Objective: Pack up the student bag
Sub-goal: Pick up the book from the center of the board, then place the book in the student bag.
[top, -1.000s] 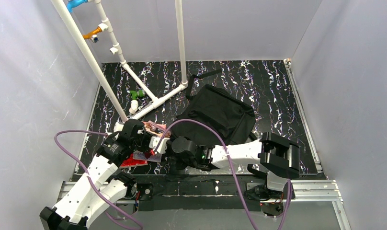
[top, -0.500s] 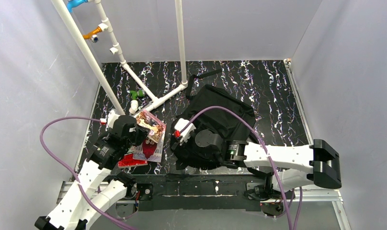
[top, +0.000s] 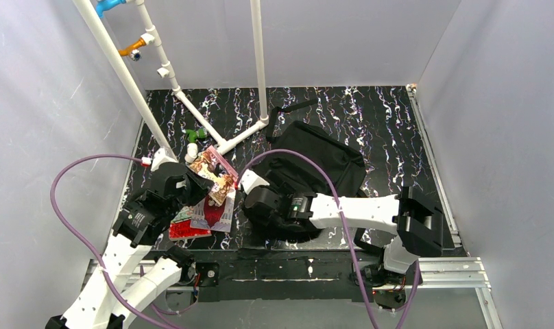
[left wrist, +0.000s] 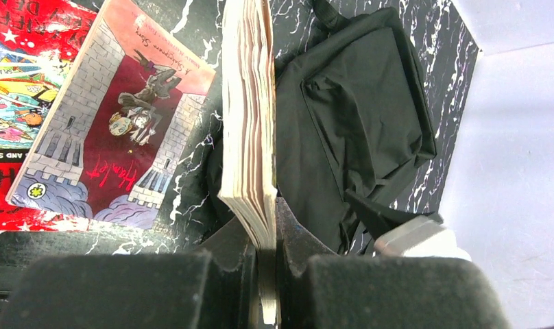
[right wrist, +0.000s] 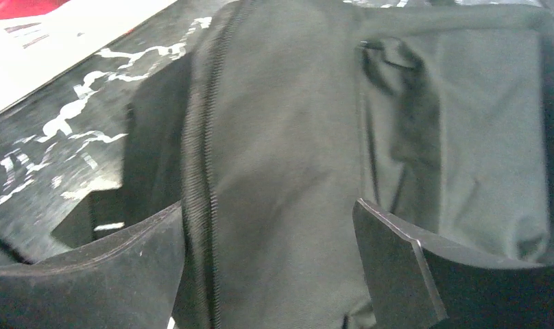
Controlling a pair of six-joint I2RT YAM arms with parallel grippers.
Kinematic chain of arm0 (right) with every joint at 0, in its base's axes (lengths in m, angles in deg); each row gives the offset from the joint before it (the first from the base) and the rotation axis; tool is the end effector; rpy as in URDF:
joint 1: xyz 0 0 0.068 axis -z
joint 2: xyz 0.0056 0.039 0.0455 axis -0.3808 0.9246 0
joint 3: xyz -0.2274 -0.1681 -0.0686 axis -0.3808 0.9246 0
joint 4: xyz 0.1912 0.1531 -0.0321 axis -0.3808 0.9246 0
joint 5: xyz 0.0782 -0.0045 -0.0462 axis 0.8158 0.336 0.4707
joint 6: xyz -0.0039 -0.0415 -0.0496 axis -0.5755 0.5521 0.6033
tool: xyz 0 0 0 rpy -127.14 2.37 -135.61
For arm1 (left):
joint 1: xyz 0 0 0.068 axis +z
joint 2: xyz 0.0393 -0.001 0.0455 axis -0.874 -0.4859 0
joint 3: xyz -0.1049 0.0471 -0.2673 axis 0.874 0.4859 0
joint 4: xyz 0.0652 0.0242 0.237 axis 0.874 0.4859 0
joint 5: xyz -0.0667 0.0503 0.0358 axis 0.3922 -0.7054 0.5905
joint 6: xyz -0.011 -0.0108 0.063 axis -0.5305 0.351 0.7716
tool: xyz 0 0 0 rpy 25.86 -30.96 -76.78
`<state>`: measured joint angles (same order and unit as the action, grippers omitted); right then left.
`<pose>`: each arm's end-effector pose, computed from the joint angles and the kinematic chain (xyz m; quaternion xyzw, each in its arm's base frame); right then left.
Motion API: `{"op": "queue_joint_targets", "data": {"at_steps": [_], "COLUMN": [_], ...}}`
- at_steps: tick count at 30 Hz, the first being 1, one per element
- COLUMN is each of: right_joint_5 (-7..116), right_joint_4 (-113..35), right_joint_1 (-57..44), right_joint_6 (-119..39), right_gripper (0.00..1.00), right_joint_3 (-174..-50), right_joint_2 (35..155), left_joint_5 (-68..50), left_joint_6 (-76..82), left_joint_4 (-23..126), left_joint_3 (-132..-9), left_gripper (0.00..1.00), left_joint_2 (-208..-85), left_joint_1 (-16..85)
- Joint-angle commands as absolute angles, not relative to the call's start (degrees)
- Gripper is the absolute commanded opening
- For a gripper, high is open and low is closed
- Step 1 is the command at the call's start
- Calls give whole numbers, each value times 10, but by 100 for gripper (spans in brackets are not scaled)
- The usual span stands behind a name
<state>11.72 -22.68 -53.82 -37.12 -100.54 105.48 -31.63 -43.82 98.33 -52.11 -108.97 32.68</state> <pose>0.1097 0.3246 0.2635 -0.4230 0.7785 0.0260 0.4630 0.1020 -0.0404 0.3486 -0.2817 0.8095 -0.2643 0.4422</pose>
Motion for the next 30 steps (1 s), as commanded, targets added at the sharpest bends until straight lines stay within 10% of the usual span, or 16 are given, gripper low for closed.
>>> {"op": "queue_joint_targets", "data": {"at_steps": [1, 5, 12, 18, 30], "right_joint_5": [-37, -48, 9, -71, 188], "right_joint_4": [-160, -172, -238, -214, -261], "right_joint_1": [-538, -534, -533, -500, -329], "right_joint_6": [-399, -384, -370, -369, -462], "right_gripper": [90, 72, 76, 1, 1], "right_joint_3": [-1056, -1037, -988, -1027, -1032], "right_joint_2": [1063, 1061, 1092, 1061, 894], "left_joint_5": [-293, -272, -233, -190, -62], "left_joint_6": [-421, -424, -424, -409, -467], "left_joint_4": [993, 990, 982, 985, 911], "left_joint_3": [-534, -533, -546, -581, -553], "left_gripper": [0, 0, 0, 0, 0], "left_joint_2": [-1080, -1079, -1094, -1088, -1087], "left_joint_1": [328, 327, 327, 328, 327]}}
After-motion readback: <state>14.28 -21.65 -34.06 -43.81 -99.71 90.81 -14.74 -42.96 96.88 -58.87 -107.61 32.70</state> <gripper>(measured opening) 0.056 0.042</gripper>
